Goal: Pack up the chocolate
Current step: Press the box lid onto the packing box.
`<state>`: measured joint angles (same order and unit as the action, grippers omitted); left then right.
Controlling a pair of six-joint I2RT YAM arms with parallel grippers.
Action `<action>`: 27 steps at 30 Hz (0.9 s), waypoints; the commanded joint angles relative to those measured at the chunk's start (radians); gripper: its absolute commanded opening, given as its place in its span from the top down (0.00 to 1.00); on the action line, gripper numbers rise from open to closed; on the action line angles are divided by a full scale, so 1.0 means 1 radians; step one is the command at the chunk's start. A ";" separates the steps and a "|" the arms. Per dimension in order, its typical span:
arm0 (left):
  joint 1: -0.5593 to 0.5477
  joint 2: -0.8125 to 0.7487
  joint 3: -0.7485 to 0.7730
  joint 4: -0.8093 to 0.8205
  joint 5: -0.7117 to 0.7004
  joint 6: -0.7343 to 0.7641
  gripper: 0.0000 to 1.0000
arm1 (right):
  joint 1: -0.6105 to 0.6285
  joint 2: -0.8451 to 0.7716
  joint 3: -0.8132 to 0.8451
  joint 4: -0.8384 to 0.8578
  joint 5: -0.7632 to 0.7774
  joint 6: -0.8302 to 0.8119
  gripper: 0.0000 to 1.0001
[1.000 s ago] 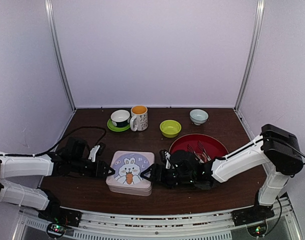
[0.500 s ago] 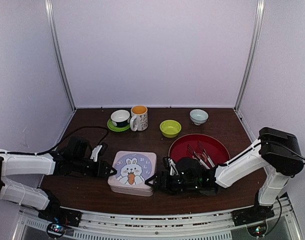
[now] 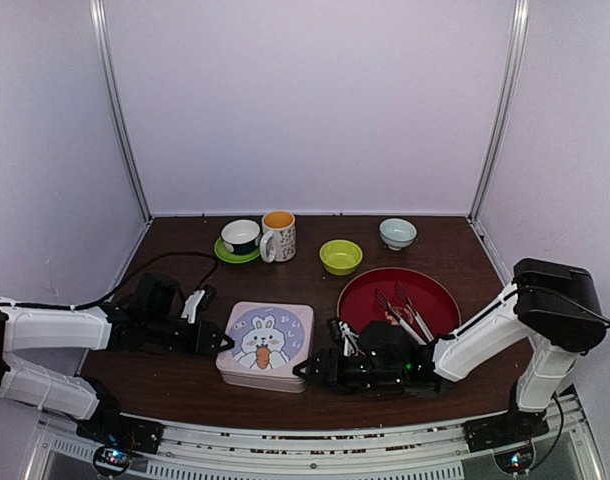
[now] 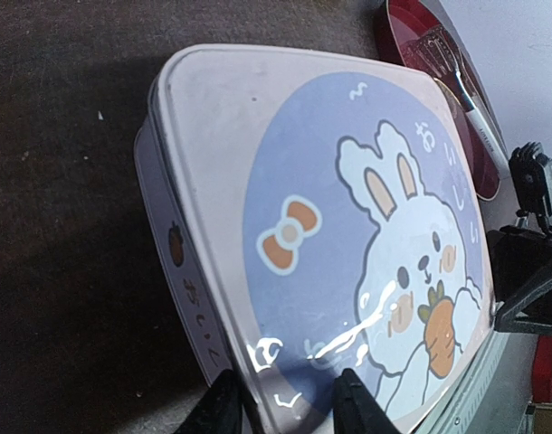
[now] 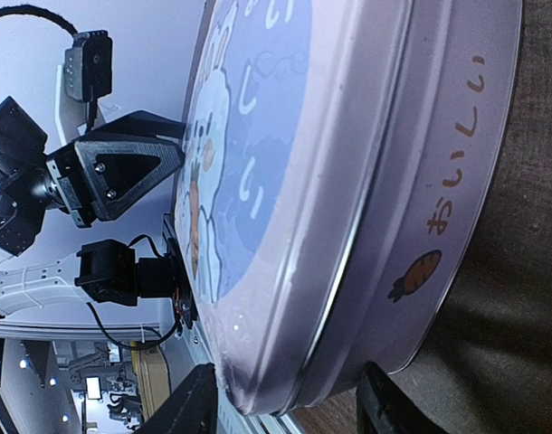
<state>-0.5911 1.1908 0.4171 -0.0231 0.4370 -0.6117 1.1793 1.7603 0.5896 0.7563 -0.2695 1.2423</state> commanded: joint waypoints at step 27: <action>-0.029 -0.006 0.031 -0.026 -0.048 0.014 0.61 | -0.088 -0.086 -0.074 0.004 0.040 -0.102 0.30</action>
<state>-0.6109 1.1954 0.4252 -0.0170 0.4004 -0.6117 1.1248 1.7184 0.5117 0.8261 -0.2527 1.1973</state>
